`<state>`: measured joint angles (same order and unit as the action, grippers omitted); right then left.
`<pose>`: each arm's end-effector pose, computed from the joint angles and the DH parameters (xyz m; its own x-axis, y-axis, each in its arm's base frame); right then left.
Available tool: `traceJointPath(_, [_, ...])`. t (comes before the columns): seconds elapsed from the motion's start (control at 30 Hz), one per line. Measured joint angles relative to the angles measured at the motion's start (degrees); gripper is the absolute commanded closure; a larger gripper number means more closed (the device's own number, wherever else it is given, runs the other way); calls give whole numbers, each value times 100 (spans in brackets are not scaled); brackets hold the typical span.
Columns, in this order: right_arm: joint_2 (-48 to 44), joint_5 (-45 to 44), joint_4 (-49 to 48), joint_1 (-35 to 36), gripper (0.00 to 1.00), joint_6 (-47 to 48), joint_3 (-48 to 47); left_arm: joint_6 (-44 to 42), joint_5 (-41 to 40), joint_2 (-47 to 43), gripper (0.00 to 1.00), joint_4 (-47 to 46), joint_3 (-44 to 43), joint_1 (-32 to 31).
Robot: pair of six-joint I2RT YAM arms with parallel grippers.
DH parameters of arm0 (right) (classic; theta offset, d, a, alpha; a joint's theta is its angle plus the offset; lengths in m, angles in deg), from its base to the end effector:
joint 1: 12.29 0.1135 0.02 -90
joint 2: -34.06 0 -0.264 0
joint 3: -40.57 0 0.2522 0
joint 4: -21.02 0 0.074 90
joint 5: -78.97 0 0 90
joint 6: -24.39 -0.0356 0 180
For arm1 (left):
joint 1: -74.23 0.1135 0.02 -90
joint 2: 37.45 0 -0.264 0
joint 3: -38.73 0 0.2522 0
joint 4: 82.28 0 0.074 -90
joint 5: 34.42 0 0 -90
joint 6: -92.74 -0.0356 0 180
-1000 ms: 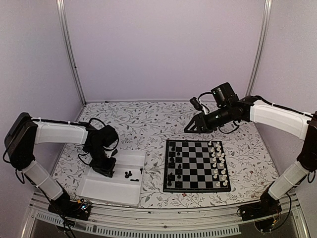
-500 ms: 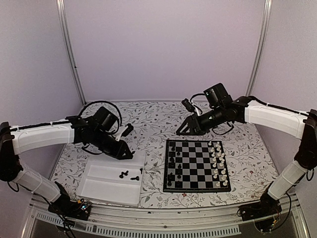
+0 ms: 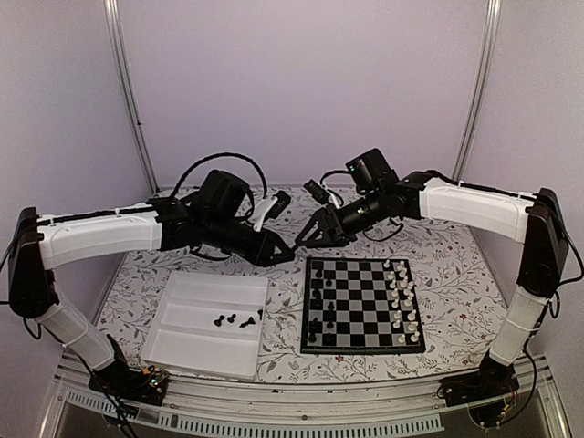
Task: Set up the chess pieces on the board
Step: Place the chess piece on the chessboard.
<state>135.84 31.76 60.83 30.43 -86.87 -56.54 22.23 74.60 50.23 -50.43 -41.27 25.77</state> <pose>0.2750 0.2869 0.2813 -0.7894 -0.3667 -0.4924 -0.6092 0.3684 0.7023 0.2183 -0.2639 0.2751 -0.6896 0.3027 -0.6579 0.6834 0.5726 -0.4529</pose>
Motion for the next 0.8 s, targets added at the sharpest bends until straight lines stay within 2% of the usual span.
traceJointPath(0.07, [61, 48, -15, 44, 58, -13, -94, -7, 7, 118, 85, -33, -109, -55])
traceJointPath(0.33, [118, 136, -42, 79, 68, -50, -151, -66, 4, 201, 86, -42, -214, -107])
traceJointPath(0.63, [149, 219, -66, 79, 87, -85, -151, -87, -48, 210, 86, -48, -229, -111])
traceJointPath(0.8, [188, 192, -74, 76, 93, -109, -153, -81, -122, 284, 71, -42, -258, -116])
